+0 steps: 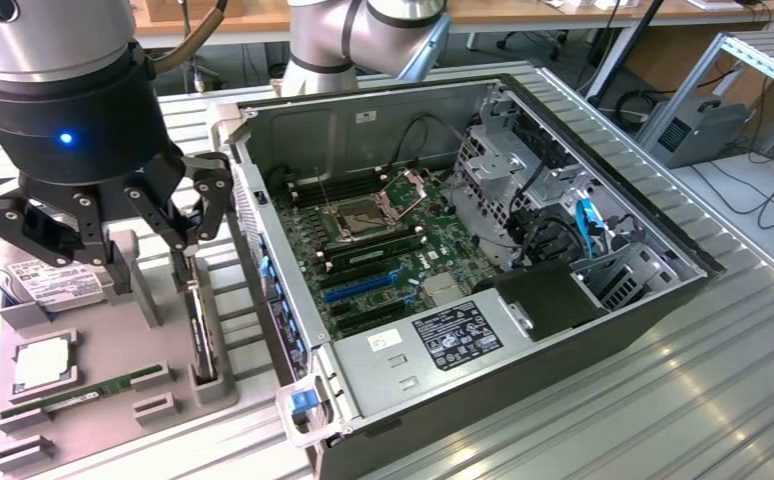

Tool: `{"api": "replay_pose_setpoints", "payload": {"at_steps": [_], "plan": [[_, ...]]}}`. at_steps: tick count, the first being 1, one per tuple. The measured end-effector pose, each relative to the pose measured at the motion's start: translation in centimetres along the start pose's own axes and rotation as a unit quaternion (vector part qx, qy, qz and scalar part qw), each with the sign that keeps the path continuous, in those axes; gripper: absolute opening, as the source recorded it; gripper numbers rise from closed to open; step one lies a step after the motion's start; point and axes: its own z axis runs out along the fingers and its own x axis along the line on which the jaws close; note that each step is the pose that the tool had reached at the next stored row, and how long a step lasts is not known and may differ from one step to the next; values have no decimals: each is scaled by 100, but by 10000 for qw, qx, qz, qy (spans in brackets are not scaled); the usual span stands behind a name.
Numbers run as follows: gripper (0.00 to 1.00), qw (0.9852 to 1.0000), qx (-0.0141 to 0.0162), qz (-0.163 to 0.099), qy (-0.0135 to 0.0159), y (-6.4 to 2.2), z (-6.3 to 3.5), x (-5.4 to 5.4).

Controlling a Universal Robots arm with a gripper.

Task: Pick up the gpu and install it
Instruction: 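Pick up the gpu and move the gpu toward the slot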

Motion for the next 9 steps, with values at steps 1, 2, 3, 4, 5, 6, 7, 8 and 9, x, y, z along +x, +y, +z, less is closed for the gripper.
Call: {"api": "replay_pose_setpoints", "payload": {"at_steps": [1,2,3,4,5,6,7,8,9], "plan": [[48,10000,0,0,0,0,1,-4],[48,10000,0,0,0,1,2,-9],[48,10000,0,0,0,1,2,-13],[48,10000,0,0,0,1,3,-17],[48,10000,-1,0,0,2,4,-21],[48,10000,-1,0,0,2,5,-25],[48,10000,-1,0,-1,2,6,-29],[48,10000,0,0,0,3,6,-33],[48,10000,0,0,0,3,7,-36]]}}
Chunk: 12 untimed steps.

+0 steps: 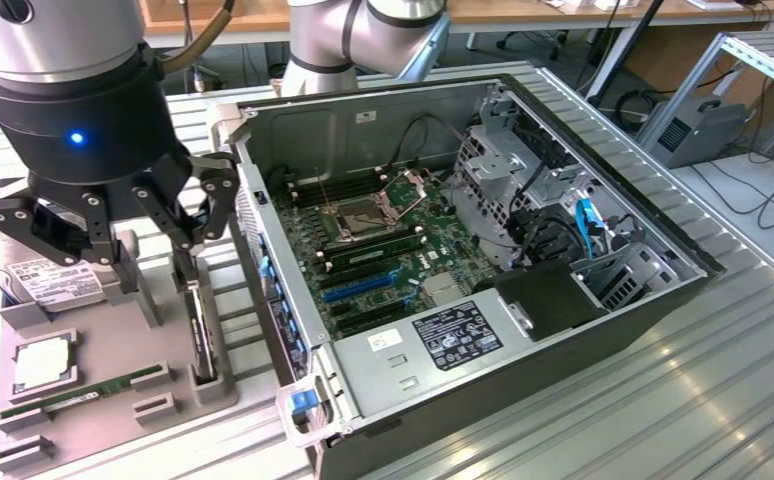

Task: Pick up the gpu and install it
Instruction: 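Pick up the gpu and move the gpu toward the slot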

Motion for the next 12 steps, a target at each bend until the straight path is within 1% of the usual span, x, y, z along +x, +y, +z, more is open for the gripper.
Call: {"api": "replay_pose_setpoints", "payload": {"at_steps": [12], "plan": [[48,10000,0,0,0,3,9,-39]]}}
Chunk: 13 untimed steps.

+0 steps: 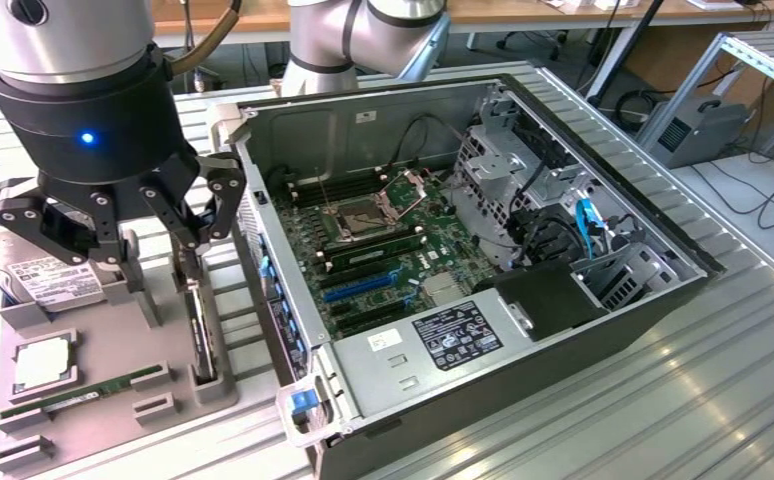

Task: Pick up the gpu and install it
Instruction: 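Pick up the gpu and move the gpu toward the slot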

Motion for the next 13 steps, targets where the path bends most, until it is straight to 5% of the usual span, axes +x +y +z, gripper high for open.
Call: {"api": "replay_pose_setpoints", "payload": {"at_steps": [13], "plan": [[48,10000,0,0,0,3,14,-27]]}}
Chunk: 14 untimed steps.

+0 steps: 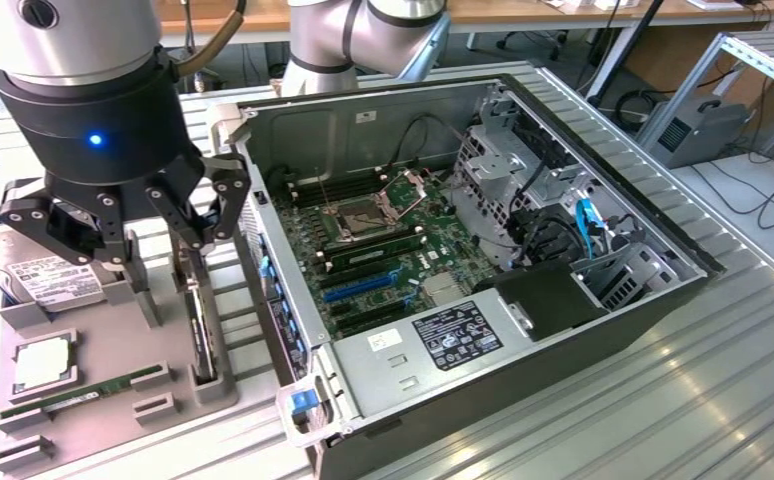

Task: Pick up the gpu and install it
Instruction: 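Pick up the gpu and move the gpu toward the slot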

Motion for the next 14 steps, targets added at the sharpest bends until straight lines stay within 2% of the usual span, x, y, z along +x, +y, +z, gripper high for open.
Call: {"api": "replay_pose_setpoints", "payload": {"at_steps": [14], "plan": [[48,10000,0,0,0,2,13,-26]]}}
